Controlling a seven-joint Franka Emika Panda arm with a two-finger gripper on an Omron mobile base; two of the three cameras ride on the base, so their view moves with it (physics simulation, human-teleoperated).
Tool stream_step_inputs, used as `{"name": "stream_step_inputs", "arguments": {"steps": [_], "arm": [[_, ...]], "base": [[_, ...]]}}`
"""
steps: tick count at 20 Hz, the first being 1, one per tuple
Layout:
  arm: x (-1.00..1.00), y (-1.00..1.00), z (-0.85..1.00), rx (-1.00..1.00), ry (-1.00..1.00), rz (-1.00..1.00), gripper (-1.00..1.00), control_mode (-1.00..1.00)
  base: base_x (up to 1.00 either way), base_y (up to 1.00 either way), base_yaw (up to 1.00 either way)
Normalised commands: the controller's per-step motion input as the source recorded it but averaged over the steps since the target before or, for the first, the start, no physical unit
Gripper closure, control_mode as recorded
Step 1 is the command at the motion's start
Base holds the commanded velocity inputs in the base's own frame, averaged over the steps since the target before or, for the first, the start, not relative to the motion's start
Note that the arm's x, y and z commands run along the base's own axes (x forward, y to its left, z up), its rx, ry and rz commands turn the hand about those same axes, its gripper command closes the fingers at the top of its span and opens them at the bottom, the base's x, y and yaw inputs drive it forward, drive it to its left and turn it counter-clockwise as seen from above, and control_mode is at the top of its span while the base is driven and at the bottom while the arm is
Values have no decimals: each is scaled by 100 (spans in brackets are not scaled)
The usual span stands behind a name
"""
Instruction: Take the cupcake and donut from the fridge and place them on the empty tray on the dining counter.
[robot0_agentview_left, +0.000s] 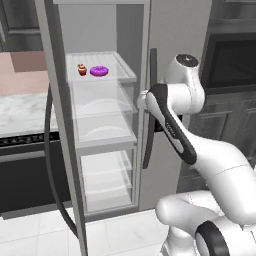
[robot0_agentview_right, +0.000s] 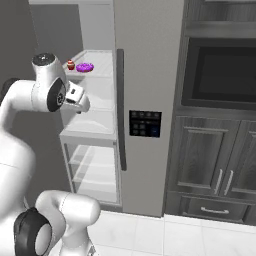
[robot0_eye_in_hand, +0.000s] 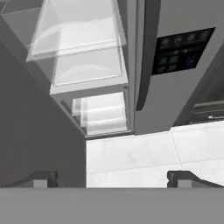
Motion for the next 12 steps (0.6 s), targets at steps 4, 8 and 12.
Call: {"name": "stream_step_inputs", "arguments": {"steps": [4,8,12], "arm": [[-53,-4,3,-30,-41,26,-100,-100],[-68,-3,3,-12,-53,32,-100,-100],[-42,-18,18,1,-33,21,-100,-100]], "base": [[0,0,0],[0,0,0],[0,0,0]]}}
